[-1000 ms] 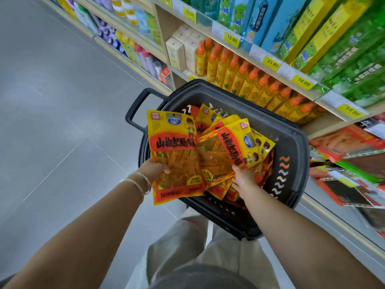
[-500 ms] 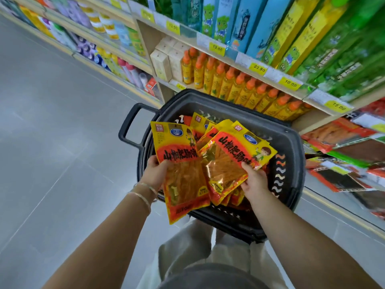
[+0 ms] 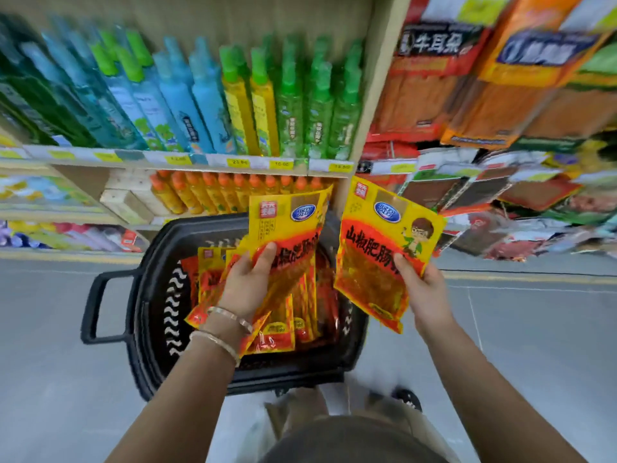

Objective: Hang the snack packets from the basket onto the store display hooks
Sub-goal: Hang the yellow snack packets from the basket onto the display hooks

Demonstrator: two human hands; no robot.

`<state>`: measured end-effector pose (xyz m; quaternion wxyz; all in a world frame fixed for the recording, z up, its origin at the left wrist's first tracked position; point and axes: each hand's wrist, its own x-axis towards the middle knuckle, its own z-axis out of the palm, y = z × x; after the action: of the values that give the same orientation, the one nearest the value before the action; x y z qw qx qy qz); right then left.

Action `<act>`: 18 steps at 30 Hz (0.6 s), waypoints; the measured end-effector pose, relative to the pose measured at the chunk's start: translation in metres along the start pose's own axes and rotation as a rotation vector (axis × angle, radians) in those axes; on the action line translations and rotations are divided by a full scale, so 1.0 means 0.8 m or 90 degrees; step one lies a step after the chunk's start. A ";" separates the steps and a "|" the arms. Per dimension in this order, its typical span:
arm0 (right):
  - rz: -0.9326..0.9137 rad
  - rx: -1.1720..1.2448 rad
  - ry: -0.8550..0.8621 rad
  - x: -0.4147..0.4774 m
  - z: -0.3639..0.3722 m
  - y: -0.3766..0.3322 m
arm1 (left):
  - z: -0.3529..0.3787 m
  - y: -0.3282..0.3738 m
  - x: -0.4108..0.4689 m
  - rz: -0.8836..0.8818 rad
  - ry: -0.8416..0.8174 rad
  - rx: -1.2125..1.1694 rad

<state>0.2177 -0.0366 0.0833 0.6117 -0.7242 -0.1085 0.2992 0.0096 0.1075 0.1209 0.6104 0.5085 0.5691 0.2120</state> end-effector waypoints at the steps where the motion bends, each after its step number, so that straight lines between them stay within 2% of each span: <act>1: -0.027 -0.016 0.014 0.000 -0.026 -0.004 | 0.023 0.011 -0.006 0.031 -0.008 0.032; 5: -0.065 -0.050 0.072 -0.006 -0.136 0.001 | 0.122 0.031 -0.033 0.091 -0.070 0.091; 9: -0.047 -0.062 0.159 -0.015 -0.252 0.035 | 0.227 0.006 -0.067 0.111 -0.117 0.102; 18: 0.109 -0.113 0.210 -0.043 -0.465 0.118 | 0.415 -0.101 -0.118 0.016 -0.184 0.241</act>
<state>0.3816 -0.3815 0.0306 0.5272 -0.8210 0.0291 0.2170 0.2607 -0.1296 0.0419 0.5767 0.6460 0.4989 0.0347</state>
